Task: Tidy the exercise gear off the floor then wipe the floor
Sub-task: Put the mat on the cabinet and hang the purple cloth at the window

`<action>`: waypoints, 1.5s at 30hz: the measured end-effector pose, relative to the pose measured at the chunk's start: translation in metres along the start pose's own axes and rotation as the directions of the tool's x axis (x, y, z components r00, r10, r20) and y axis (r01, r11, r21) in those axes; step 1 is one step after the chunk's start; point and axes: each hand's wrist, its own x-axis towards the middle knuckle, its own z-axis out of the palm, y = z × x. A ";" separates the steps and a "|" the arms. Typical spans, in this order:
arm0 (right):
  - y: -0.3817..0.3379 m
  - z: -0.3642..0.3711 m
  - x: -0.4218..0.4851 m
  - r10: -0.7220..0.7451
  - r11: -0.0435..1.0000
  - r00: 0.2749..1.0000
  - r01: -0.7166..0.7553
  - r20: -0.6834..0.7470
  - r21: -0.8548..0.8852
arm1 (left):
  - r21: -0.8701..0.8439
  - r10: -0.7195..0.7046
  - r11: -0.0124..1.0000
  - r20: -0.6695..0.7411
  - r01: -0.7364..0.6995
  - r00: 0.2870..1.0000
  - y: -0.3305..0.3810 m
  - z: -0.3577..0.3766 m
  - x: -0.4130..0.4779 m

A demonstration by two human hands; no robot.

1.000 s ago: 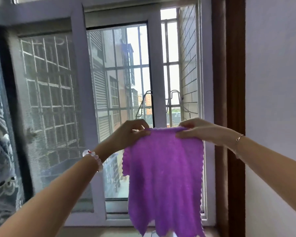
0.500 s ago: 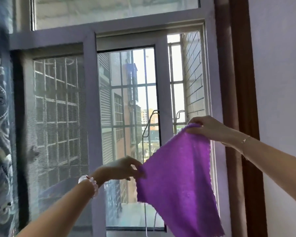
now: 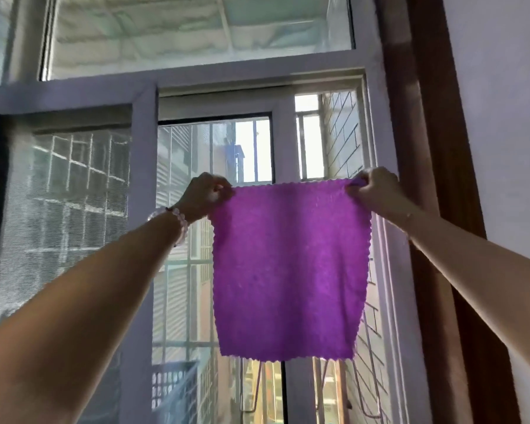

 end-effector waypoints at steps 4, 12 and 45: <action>0.008 0.017 0.004 0.015 0.996 1.000 -0.016 -0.014 -0.089 | -0.006 -0.095 0.995 -0.050 0.095 0.994 -0.013 0.021 0.014; 0.034 0.039 -0.031 0.089 0.985 0.983 -0.062 0.162 -0.161 | -0.014 -0.176 0.984 -0.053 0.175 0.983 -0.037 0.063 -0.028; 0.010 0.030 -0.116 0.036 0.963 0.992 -0.003 0.118 -0.268 | 0.157 -0.302 0.949 0.218 0.272 0.928 0.020 0.065 -0.124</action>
